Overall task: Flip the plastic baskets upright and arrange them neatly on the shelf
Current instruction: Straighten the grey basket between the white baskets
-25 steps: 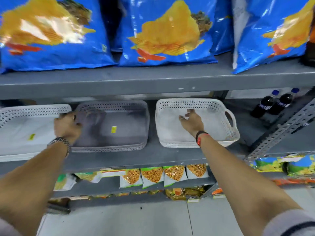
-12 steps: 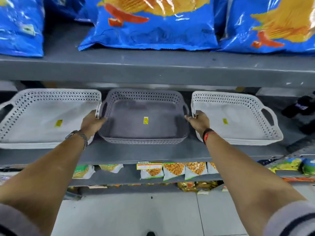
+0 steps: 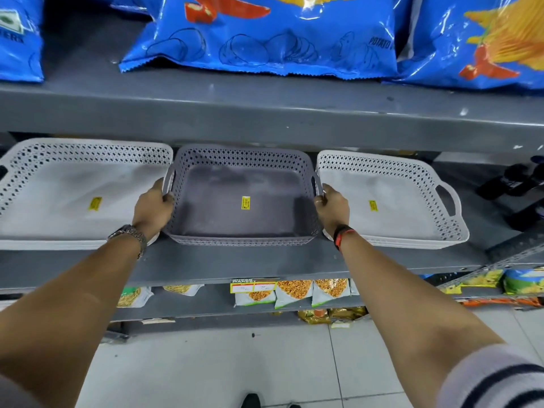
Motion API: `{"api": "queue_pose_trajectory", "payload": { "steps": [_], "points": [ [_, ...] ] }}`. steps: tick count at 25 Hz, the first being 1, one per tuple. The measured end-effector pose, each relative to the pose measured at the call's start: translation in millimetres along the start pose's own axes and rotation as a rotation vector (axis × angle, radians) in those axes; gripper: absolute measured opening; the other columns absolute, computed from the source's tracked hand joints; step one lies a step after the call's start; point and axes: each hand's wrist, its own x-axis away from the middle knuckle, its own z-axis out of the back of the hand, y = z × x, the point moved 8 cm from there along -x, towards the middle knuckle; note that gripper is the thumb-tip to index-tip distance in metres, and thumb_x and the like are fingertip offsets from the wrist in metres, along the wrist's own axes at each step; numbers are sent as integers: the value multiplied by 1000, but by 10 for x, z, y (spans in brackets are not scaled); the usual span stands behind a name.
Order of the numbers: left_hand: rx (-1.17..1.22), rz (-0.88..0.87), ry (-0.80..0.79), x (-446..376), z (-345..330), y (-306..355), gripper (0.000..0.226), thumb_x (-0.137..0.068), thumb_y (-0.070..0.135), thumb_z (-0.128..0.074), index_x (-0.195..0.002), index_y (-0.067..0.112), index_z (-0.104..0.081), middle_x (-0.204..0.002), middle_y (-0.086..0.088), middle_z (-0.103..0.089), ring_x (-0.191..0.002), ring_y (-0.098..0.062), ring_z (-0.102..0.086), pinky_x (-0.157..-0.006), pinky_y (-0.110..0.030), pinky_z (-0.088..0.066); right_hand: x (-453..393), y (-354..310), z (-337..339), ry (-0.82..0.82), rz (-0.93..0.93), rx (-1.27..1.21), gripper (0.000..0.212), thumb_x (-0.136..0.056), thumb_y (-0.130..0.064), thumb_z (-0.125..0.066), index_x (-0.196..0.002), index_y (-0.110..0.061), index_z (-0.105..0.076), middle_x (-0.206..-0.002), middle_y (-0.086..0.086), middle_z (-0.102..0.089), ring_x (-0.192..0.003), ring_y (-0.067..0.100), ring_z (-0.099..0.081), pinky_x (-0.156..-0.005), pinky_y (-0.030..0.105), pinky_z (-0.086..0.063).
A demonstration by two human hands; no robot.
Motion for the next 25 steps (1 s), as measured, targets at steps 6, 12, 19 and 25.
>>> {"api": "queue_pose_trajectory", "payload": {
  "steps": [6,12,19,25],
  "points": [
    [14,32,3,-102,-47,68,40,-94,12,-39,-134,5,-40,-118,-31,-60,-103,-48,-56,-82,-44,-45,-107,-2,46,23,48,33,13,-83,-6,-49,-71,-12,-46,-66,23,-58,-64,31,-44,-60,29,-28],
    [-33,47,4,-133,-77,43,35,-94,13,-38,-126,-1,-43,-114,-34,-60,-101,-51,-56,-83,-49,-46,-187,55,46,-15,102,-34,7,-77,-17,-57,-76,-11,-59,-48,0,-45,-46,14,-36,-48,25,-32],
    [-44,65,-11,-206,-123,33,36,-95,12,-36,-127,-3,-40,-115,-36,-58,-100,-51,-56,-81,-48,-47,-249,-5,-25,-37,91,9,21,-82,-6,-50,-66,-17,-42,-48,-7,-33,-63,29,-35,-53,27,-25],
    [-51,68,-3,-367,-98,85,37,-94,10,-36,-128,-4,-39,-119,-36,-56,-104,-51,-55,-85,-49,-46,-335,-88,-10,-24,73,8,25,-84,-6,-48,-65,-19,-38,-61,9,-42,-68,28,-37,-62,26,-27]
  ]
}}
